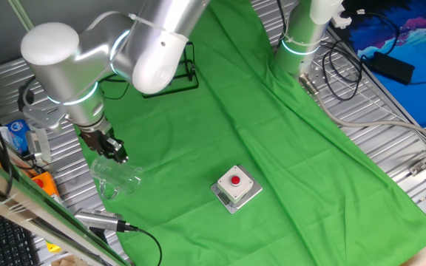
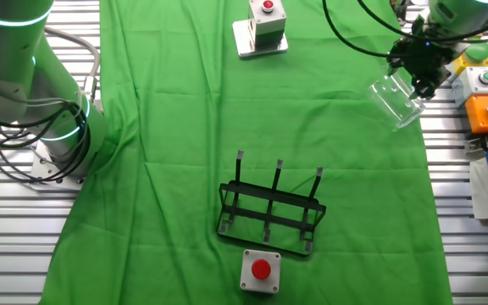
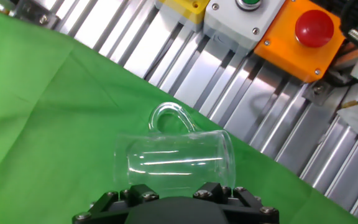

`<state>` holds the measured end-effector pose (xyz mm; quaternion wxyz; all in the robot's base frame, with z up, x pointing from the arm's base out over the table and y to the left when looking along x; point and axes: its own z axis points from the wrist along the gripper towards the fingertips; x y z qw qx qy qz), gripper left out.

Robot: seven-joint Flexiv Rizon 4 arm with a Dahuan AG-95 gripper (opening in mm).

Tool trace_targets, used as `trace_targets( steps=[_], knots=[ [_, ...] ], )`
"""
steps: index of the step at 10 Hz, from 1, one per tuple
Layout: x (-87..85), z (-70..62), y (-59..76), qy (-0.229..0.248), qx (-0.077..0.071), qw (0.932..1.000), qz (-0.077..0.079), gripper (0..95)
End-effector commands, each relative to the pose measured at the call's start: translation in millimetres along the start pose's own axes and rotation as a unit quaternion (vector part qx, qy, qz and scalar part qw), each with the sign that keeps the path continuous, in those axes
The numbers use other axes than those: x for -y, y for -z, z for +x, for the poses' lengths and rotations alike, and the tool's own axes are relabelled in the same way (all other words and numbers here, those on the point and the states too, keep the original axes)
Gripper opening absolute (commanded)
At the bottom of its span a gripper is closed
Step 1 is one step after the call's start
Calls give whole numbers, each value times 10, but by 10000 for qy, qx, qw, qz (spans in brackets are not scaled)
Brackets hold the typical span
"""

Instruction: Take the cup off the cup rack

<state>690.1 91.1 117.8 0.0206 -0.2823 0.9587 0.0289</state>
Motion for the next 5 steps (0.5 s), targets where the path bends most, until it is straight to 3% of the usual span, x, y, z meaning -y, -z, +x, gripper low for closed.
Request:
trace_targets(
  steps=[1,5],
  knots=[
    [-37,-9,-13,-117,12,9999,4,570],
    [-75,-29,-69,-246,115,9996,17,570]
  ],
)
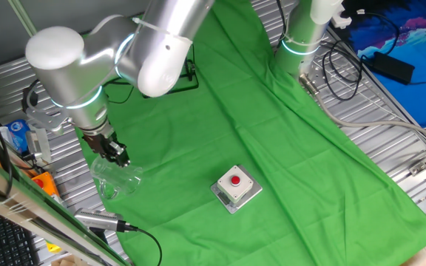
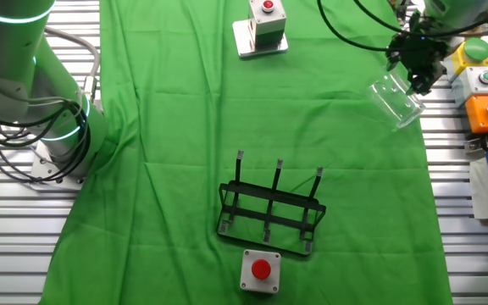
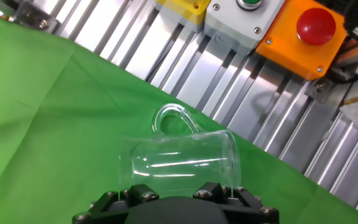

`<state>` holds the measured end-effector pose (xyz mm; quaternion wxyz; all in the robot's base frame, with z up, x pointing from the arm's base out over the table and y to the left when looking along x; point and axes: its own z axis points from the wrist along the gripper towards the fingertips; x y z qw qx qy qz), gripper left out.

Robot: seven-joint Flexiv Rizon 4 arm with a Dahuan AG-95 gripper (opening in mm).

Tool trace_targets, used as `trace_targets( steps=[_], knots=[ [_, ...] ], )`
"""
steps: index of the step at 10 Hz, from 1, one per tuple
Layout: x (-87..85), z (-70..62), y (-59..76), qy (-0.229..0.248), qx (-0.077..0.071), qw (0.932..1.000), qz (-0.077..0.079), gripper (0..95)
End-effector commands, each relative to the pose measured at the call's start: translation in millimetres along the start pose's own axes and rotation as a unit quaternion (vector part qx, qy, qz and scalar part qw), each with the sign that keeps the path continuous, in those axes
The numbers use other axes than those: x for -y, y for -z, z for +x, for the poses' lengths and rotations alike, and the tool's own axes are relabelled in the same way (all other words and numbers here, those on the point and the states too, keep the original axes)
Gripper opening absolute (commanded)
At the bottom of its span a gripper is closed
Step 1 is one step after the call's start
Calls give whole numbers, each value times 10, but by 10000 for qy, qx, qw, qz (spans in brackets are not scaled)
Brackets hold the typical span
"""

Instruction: Take the cup off the cup rack

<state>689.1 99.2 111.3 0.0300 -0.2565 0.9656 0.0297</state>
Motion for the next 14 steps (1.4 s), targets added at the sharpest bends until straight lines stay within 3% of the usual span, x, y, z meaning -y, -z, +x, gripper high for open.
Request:
trace_targets(
  steps=[1,6,8,11,14],
  knots=[
    [-8,2,1,66,-15,10000,-14,570],
    [-28,-7,2,92,-12,10000,11,570],
    [-28,-7,2,-36,-153,9998,100,570],
    [-28,-7,2,247,-315,9989,231,570],
    [-28,-7,2,457,-267,9982,266,570]
  ],
)
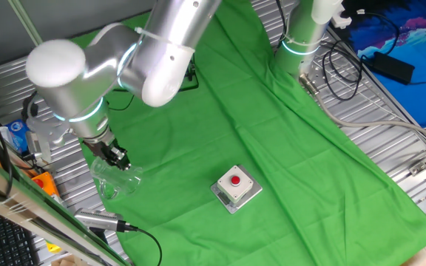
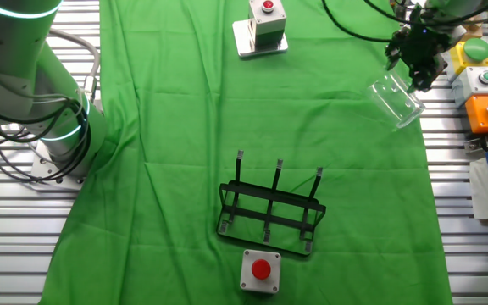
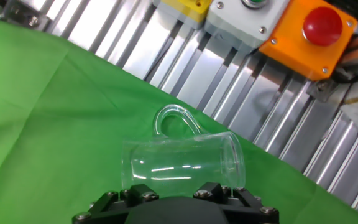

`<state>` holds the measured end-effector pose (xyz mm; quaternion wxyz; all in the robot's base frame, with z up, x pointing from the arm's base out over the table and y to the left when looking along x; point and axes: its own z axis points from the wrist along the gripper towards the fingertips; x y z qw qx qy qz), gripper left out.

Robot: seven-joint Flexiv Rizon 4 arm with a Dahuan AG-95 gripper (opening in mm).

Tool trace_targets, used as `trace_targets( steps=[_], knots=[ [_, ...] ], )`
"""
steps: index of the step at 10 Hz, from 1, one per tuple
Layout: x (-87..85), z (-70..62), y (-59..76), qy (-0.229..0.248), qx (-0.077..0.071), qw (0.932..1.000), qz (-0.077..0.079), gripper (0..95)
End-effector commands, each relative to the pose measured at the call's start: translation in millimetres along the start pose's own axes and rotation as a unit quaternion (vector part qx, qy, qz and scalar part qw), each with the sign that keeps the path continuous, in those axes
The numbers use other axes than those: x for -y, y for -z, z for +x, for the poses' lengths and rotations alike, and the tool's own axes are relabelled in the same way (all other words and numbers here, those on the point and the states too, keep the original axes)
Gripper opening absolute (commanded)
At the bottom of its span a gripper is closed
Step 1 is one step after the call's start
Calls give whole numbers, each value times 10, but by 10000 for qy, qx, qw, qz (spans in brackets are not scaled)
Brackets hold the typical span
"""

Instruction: Take the cup off the cup rack

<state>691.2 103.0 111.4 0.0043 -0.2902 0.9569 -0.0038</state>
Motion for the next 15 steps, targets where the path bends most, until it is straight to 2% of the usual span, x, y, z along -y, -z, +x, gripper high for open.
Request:
trace_targets(
  steps=[1,2,5,6,8,10,15],
  knots=[
    [-7,30,3,99,106,9999,35,760],
    [-4,-5,22,76,192,9998,11,760],
    [-3,-236,139,-162,315,9994,-2,760],
    [13,-300,136,-239,355,9991,8,760],
    [54,-338,81,-282,423,9987,10,760],
    [44,-344,59,-407,347,9986,-7,760],
    [-108,-315,-101,-741,334,9967,25,760]
  ],
)
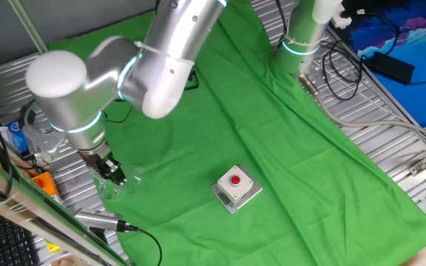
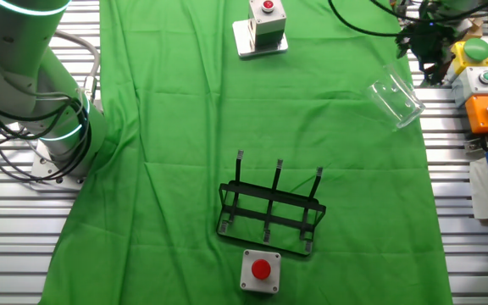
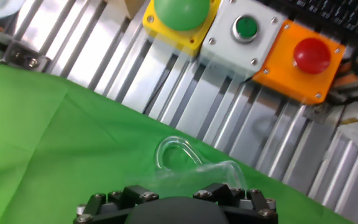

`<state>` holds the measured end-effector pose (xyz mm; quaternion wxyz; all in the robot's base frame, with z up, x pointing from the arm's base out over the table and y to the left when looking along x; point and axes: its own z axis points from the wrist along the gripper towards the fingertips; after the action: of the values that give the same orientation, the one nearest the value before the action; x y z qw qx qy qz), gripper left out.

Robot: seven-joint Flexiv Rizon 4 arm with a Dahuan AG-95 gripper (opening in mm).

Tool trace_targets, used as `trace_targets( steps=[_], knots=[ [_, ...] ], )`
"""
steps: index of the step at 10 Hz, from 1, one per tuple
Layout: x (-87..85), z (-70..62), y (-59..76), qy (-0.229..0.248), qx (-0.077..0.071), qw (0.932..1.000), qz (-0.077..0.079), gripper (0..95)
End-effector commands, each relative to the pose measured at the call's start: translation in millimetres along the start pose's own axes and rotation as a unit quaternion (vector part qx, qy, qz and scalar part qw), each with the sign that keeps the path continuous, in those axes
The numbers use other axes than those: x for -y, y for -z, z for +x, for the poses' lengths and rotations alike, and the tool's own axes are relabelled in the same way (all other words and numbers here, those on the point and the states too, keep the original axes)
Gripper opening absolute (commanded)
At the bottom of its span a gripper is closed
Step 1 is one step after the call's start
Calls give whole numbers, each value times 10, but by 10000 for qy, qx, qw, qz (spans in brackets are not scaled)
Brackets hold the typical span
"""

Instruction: Take the cup off the cup rack

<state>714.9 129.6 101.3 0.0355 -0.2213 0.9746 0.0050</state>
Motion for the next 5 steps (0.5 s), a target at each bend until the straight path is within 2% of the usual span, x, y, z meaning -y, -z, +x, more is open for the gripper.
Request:
trace_targets(
  steps=[1,5],
  knots=[
    [-28,58,-24,-71,14,10000,25,760],
    [-38,184,-100,-103,1,9999,84,760]
  ],
)
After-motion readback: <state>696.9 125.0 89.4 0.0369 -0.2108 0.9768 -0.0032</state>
